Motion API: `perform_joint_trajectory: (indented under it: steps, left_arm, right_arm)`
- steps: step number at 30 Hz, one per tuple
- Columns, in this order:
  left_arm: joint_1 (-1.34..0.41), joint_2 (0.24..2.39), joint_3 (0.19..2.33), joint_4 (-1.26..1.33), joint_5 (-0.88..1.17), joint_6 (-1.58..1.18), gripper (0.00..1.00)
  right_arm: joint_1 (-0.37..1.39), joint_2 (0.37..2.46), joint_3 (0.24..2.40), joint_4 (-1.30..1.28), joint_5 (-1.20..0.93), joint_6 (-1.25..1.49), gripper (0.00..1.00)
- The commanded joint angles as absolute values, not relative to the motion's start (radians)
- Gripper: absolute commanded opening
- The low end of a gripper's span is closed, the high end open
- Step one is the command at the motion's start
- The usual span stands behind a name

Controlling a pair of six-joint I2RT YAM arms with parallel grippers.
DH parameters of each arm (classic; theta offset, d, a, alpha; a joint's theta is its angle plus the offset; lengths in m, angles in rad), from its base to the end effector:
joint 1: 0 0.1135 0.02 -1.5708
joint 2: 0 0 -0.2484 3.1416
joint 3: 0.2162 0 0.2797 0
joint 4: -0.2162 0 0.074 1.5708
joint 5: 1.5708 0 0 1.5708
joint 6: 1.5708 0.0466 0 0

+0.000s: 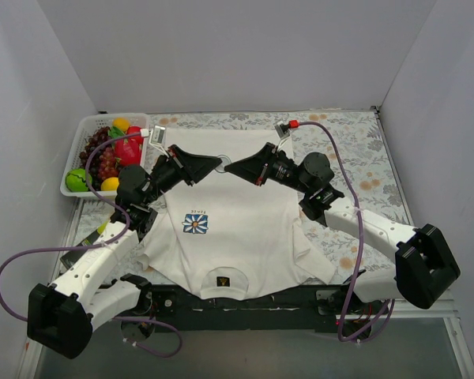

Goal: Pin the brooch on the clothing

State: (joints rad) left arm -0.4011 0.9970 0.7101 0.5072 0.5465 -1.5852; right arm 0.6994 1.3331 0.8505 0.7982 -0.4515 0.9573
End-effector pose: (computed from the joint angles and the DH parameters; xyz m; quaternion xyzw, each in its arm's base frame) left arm 0.2439 -0.1298 0.3272 -0.1611 0.6170 -0.7218 0.2691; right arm 0.2483 0.2354 0.3173 -0.1061 0.5908 0.6701 0.4365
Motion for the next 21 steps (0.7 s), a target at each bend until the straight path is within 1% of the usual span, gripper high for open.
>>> perform_joint_trajectory:
  steps: [1, 3, 4, 5, 6, 7, 8, 9, 10, 11, 12, 13, 14, 15, 17, 18, 19, 20, 21]
  left_arm:
    - [-0.402, 0.991, 0.732, 0.503, 0.592, -1.569, 0.00]
    - [-0.402, 0.991, 0.753, 0.445, 0.591, -1.531, 0.02]
    - [-0.402, 0.992, 0.767, 0.414, 0.589, -1.513, 0.06]
    - [-0.402, 0.992, 0.805, 0.384, 0.586, -1.490, 0.14]
    - [-0.402, 0.992, 0.824, 0.320, 0.578, -1.441, 0.29]
    - [-0.402, 0.996, 0.845, 0.280, 0.568, -1.412, 0.41]
    - [-0.400, 0.999, 0.901, 0.237, 0.555, -1.384, 0.52]
    - [-0.399, 1.003, 0.928, 0.148, 0.534, -1.356, 0.60]
    - [-0.399, 1.018, 0.963, 0.105, 0.528, -1.291, 0.68]
    - [-0.397, 1.029, 0.992, 0.063, 0.522, -1.263, 0.70]
    - [-0.399, 1.041, 1.052, -0.024, 0.522, -1.231, 0.72]
    - [-0.397, 1.055, 1.078, -0.058, 0.520, -1.176, 0.74]
    - [-0.396, 1.078, 1.101, -0.093, 0.526, -1.146, 0.74]
    - [-0.396, 1.091, 1.141, -0.144, 0.532, -1.123, 0.75]
    - [-0.396, 1.115, 1.170, -0.182, 0.577, -1.045, 0.78]
    - [-0.396, 1.123, 1.190, -0.214, 0.589, -1.022, 0.84]
    - [-0.396, 1.130, 1.199, -0.227, 0.639, -0.993, 0.91]
    - [-0.396, 1.143, 1.213, -0.265, 0.656, -0.935, 0.98]
    - [-0.396, 1.167, 1.229, -0.287, 0.672, -0.908, 0.98]
  right_arm:
    - [0.684, 1.344, 0.883, 0.874, -0.448, 0.973, 0.01]
    - [0.686, 1.351, 0.913, 0.841, -0.471, 0.938, 0.01]
    - [0.684, 1.353, 0.928, 0.813, -0.474, 0.918, 0.01]
    - [0.683, 1.350, 0.942, 0.734, -0.477, 0.893, 0.01]
    - [0.678, 1.345, 0.956, 0.692, -0.486, 0.858, 0.01]
    - [0.675, 1.342, 0.995, 0.631, -0.489, 0.782, 0.01]
    - [0.664, 1.338, 1.017, 0.517, -0.491, 0.731, 0.01]
    - [0.658, 1.338, 1.049, 0.444, -0.511, 0.683, 0.01]
    - [0.650, 1.338, 1.110, 0.375, -0.524, 0.575, 0.01]
    - [0.632, 1.345, 1.149, 0.307, -0.531, 0.524, 0.01]
    - [0.623, 1.348, 1.181, 0.163, -0.552, 0.476, 0.01]
    - [0.612, 1.359, 1.248, 0.100, -0.561, 0.369, 0.01]
    - [0.592, 1.365, 1.282, 0.025, -0.569, 0.321, 0.01]
    - [0.585, 1.376, 1.316, -0.112, -0.593, 0.264, 0.01]
    - [0.568, 1.414, 1.415, -0.251, -0.618, 0.121, 0.01]
    - [0.566, 1.426, 1.446, -0.311, -0.635, 0.082, 0.01]
    - [0.566, 1.443, 1.463, -0.409, -0.646, 0.049, 0.01]
    - [0.566, 1.453, 1.495, -0.451, -0.667, -0.030, 0.01]
    - [0.566, 1.457, 1.503, -0.490, -0.699, -0.050, 0.01]
